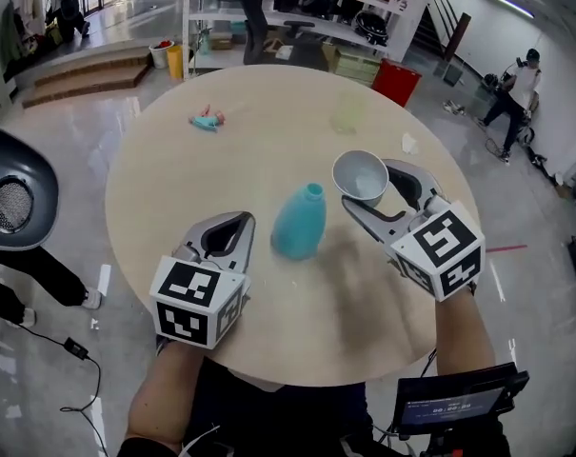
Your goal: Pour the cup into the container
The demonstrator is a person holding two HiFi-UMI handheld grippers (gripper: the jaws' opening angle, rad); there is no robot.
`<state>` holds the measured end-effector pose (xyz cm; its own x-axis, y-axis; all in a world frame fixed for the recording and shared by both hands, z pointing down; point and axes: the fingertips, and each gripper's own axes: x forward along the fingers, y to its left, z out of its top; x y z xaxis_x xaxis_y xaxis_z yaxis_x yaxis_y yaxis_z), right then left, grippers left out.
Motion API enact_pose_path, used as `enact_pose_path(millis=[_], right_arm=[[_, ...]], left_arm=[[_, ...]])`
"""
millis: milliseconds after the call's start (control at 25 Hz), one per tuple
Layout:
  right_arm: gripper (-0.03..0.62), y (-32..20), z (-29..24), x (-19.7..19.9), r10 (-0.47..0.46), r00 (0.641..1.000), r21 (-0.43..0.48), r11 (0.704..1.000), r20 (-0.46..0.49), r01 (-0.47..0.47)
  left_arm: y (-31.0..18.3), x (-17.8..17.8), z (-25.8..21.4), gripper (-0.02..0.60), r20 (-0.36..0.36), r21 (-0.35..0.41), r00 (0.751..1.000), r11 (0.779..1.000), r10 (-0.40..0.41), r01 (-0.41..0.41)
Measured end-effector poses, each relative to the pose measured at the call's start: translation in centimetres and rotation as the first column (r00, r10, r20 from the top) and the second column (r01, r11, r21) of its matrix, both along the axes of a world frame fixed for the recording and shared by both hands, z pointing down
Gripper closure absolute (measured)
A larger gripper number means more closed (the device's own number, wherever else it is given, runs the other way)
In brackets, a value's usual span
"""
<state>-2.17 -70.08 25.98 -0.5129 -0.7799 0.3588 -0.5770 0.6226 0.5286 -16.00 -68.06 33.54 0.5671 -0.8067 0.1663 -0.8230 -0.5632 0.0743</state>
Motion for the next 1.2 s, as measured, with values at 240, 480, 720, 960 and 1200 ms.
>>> enact_pose_path(millis=[240,480,720,960,1200], right_arm=[[0.313,-0.4,0.2,-1.0,-0.017,0.996,0.015,1.0,-0.09,0.019],[0.313,-0.5,0.0,-1.4,-0.018,0.988,0.027,0.999,-0.151,0.022],[0.313,-0.4,0.2,-1.9,-0.023,0.977,0.039,0.999,-0.212,0.032],[0.313,-0.5,0.2,-2.4,-0.018,0.954,0.085,0.995,-0.3,0.045],[0.313,-0.7,0.3,-2.2,-0.009,0.944,0.098,0.994,-0.328,0.044]], left_arm=[[-0.3,0.2,0.1,0.583,0.0,0.0,1.0,1.0,-0.001,0.001],[-0.3,0.1,0.4,0.583,0.0,0.0,1.0,1.0,-0.001,0.001],[-0.2,0.3,0.3,0.583,0.0,0.001,1.0,1.0,0.006,-0.006],[-0.2,0.3,0.5,0.583,0.0,0.0,1.0,1.0,0.011,-0.011],[-0.3,0.4,0.6,0.583,0.0,0.002,1.0,1.0,0.011,-0.011]])
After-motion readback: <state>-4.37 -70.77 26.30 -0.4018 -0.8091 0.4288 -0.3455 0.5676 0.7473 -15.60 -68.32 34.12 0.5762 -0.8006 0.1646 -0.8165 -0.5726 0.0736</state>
